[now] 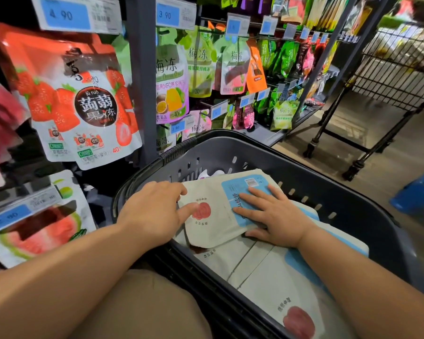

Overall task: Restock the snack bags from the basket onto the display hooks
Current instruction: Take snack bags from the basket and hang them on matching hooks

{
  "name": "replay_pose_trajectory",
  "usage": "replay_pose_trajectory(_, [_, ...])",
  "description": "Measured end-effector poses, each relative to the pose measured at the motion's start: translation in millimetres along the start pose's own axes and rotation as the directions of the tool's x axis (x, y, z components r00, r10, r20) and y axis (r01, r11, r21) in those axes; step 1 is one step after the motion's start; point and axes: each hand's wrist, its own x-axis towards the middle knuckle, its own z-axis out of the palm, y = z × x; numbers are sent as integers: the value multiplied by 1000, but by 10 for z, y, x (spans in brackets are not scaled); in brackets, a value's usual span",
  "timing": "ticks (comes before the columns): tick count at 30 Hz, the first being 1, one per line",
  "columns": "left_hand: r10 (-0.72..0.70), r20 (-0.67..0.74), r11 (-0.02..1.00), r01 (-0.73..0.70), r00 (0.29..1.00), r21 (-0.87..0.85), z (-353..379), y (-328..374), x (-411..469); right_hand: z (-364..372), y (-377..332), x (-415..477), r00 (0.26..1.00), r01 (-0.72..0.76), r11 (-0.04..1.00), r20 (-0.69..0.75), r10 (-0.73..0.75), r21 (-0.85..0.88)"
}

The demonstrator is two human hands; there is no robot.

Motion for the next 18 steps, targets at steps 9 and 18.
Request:
replay_pose_trajectory(9, [-12,-39,1000,11,999,-28,15,-11,2,28,-38,65,997,17,996,-69,-24,-93])
replay_pose_trajectory(18, [-23,-59,998,20,998,-57,31,-25,2,-29,-19,111,888,-55,978,-438,141,203])
